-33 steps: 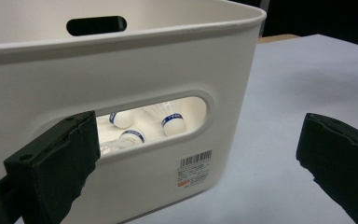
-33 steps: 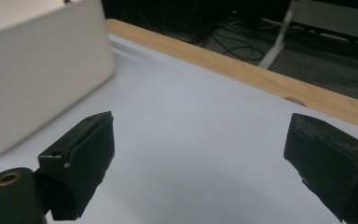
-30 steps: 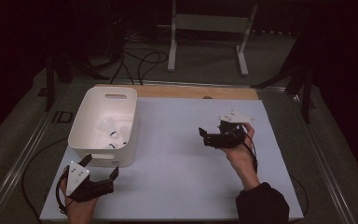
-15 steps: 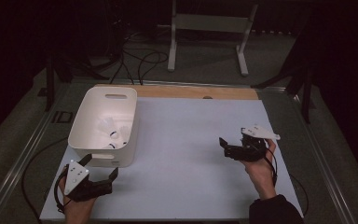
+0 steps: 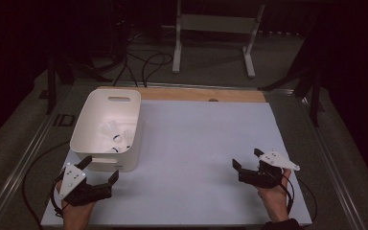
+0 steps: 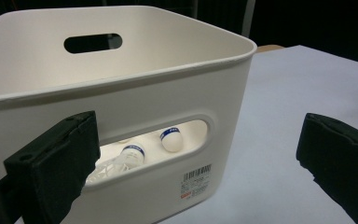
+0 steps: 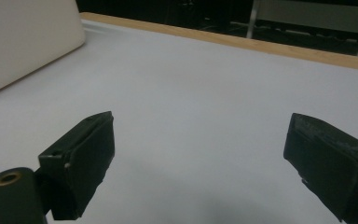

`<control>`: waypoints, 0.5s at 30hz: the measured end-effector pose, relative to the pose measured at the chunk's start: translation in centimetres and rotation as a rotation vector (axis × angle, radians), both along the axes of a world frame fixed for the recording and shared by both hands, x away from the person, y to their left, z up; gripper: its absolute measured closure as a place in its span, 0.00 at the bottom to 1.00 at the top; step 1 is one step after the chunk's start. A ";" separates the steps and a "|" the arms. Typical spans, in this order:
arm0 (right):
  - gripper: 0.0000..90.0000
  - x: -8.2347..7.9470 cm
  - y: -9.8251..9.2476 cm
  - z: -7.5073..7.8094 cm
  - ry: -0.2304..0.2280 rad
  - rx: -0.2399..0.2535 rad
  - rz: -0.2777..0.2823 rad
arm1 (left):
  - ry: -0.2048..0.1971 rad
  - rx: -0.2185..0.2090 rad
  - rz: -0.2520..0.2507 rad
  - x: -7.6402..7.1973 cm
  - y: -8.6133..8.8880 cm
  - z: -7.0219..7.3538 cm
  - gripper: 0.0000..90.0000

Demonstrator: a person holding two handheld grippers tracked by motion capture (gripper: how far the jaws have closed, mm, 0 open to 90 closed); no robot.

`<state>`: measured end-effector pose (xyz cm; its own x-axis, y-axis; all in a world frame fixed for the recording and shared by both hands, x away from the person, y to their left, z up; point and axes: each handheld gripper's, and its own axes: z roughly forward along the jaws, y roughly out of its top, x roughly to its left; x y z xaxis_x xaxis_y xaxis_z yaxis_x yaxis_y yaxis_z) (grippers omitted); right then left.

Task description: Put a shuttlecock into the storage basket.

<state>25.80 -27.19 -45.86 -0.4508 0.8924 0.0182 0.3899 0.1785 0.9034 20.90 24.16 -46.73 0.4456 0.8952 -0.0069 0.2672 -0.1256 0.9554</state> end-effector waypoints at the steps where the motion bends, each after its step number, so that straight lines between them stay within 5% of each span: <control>1: 0.10 -0.2 0.0 -0.2 -0.004 0.001 0.003 | -0.001 -0.002 0.000 0.0 0.0 0.0 0.00; 11: 0.09 -1.4 -0.7 -1.8 -0.050 0.017 -0.010 | -0.014 -0.021 -0.008 0.0 0.5 -0.4 0.00; 15: 0.09 -1.8 -1.2 -1.8 -0.079 0.038 -0.025 | -0.010 0.008 -0.004 0.0 0.3 -0.7 0.00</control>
